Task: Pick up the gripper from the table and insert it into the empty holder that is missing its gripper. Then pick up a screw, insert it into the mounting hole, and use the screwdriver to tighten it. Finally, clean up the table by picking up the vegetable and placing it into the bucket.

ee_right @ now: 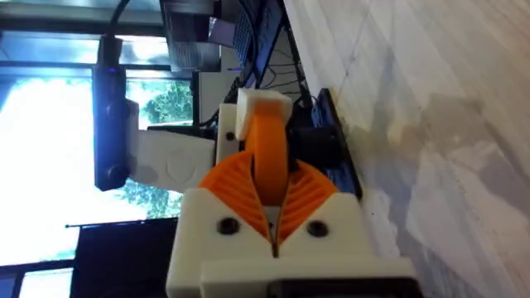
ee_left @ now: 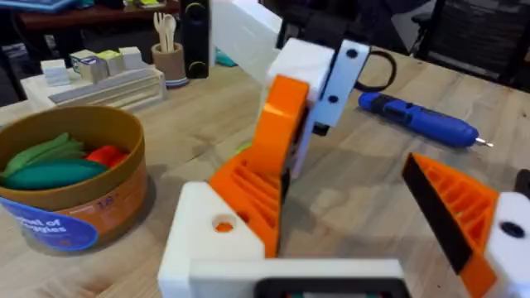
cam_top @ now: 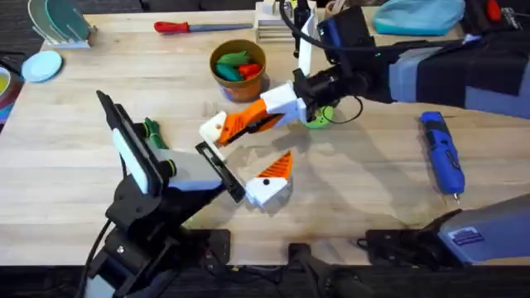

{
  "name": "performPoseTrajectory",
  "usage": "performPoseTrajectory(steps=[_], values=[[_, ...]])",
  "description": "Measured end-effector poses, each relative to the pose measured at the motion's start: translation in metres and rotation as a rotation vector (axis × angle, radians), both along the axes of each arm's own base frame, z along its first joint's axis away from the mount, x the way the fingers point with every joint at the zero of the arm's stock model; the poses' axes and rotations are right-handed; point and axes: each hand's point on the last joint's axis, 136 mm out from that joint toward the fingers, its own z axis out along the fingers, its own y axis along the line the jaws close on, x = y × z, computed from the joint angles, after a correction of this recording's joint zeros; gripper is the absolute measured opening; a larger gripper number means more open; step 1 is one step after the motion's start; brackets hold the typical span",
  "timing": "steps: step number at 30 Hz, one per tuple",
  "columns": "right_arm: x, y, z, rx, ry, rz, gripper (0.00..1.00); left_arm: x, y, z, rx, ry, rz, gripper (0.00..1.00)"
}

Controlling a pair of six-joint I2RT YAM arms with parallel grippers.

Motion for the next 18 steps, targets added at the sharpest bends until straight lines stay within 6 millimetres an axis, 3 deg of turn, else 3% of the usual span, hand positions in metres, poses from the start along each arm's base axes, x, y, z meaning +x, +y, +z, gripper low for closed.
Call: performPoseTrajectory(steps=[8, 18], values=[[0.010, 0.010, -0.012, 0.008, 0.029, 0.000, 0.008, 0.002, 0.002, -0.001, -0.014, 0.022, 0.016, 0.993], [0.016, 0.025, -0.014, 0.008, 0.016, -0.015, 0.008, 0.010, 0.009, -0.003, -0.012, 0.033, 0.074, 0.993]])
